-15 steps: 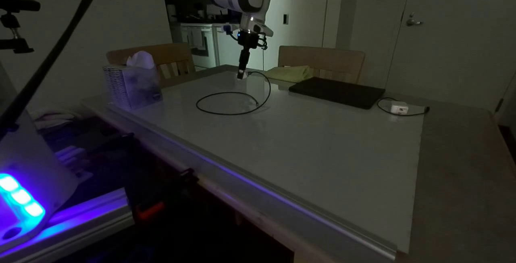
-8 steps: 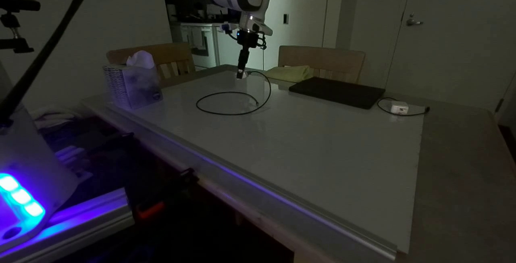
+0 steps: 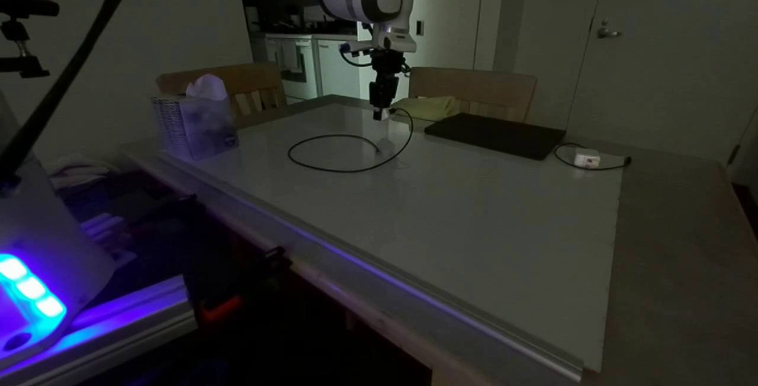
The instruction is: Unwind the charger on the table
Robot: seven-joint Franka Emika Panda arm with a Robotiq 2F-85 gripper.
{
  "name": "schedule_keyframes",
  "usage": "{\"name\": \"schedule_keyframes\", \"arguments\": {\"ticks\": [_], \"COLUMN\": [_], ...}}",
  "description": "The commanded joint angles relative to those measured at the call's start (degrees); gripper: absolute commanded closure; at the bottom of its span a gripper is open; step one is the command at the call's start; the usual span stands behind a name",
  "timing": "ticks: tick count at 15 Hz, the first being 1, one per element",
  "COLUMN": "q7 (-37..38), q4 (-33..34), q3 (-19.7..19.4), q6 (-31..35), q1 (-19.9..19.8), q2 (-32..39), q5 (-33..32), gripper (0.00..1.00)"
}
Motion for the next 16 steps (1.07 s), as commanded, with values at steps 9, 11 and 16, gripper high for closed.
{"name": "schedule_keyframes", "arguments": {"ticks": [9,11,16], "q7": [17.7,18.5,21.1], "q4": [-21.5,-23.8,-24.1], "q3": [-3.5,-3.7,-4.6], "q6": [17.7,18.5,18.7], "q1": [-5.6,-5.9,-4.8], "q2": [-9.3,-11.0,-11.1], "q5": [-0.9,-0.9,-1.8], "gripper": [0.46,0.46,0.71]}}
